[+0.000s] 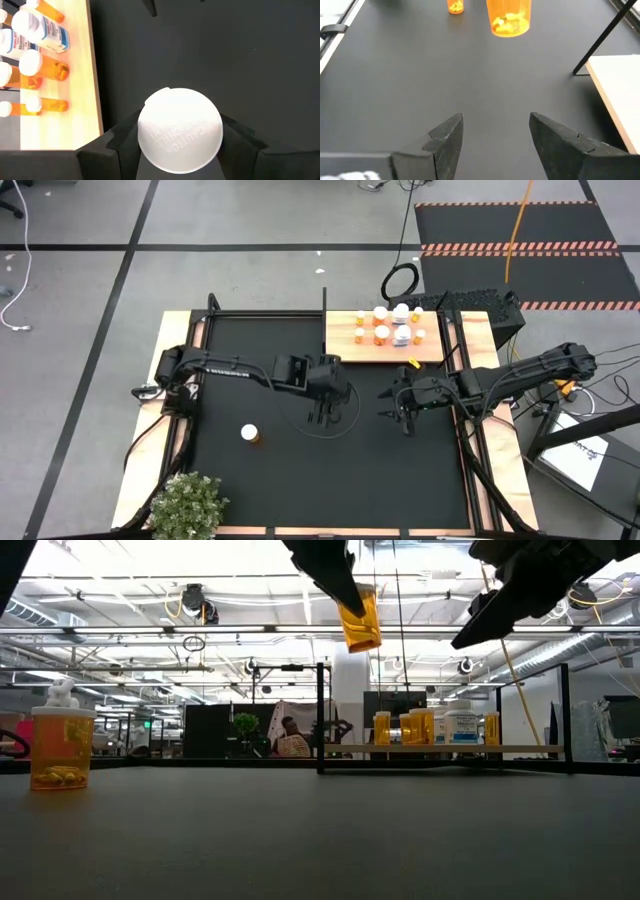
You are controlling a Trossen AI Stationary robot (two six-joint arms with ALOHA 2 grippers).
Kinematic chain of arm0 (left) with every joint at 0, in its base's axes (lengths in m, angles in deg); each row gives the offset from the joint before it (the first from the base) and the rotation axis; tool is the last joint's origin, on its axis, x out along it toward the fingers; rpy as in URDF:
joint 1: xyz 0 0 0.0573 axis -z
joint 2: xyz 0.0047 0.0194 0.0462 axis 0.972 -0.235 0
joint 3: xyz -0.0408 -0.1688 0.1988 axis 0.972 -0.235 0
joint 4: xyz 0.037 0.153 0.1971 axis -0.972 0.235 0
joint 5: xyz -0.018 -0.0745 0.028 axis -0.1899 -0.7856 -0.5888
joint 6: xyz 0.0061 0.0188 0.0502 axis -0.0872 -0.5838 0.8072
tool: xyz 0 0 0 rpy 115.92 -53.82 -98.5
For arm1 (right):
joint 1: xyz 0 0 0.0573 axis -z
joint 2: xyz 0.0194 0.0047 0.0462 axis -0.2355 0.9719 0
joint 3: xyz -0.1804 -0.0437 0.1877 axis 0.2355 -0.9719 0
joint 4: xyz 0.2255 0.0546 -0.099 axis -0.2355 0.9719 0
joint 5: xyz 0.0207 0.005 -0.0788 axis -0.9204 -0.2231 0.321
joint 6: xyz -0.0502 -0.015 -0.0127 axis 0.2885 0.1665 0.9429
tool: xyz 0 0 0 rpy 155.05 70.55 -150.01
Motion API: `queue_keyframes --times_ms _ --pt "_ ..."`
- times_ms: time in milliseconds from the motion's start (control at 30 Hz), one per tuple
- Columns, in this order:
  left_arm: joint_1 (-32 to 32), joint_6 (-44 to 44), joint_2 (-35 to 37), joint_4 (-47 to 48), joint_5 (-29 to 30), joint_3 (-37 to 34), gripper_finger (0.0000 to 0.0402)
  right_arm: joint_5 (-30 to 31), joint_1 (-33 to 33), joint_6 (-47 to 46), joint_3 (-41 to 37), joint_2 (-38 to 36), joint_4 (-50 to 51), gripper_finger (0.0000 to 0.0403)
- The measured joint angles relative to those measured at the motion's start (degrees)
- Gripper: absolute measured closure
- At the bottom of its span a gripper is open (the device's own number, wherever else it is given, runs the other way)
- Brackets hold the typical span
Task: Pick and place medicine bottles onto shelf by color
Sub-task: Put the large orange pill bottle on the shelf
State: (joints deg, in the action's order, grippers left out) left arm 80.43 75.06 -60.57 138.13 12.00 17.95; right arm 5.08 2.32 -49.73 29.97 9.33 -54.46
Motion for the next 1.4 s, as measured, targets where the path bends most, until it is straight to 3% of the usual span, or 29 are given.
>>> queue_keyframes --times_ms 433,667,800,900,1133,1267,1400 --pt "-7.11 2.38 -0.02 -0.44 -0.09 1.37 0.0196 0.57 0.01 4.56 -3.44 0.02 -6.30 0.0179" --pt "-12.12 1.50 -0.07 -0.22 -1.94 2.49 0.0196 8.42 0.00 5.57 -3.47 0.02 -7.25 0.0179" --pt "-12.68 1.13 -0.07 -0.75 -3.81 2.62 0.0196 15.54 0.13 8.47 -4.20 0.46 -15.54 0.0179" --pt "-11.99 0.26 -0.07 -1.44 -4.08 2.62 0.0191 16.86 0.75 14.98 -6.29 2.03 -26.67 0.0176" --pt "-9.82 0.05 -0.07 -2.48 -4.15 2.62 0.0186 14.66 6.53 23.78 -7.37 8.53 -43.76 0.0123" --pt "-8.99 1.07 -0.07 -4.07 -4.22 2.62 0.0185 7.78 11.42 22.77 -7.37 12.22 -45.66 0.0099" --pt "-9.45 1.85 -0.07 -4.43 -4.04 2.62 0.0184 2.73 13.93 21.12 -7.37 14.87 -45.87 0.0101"
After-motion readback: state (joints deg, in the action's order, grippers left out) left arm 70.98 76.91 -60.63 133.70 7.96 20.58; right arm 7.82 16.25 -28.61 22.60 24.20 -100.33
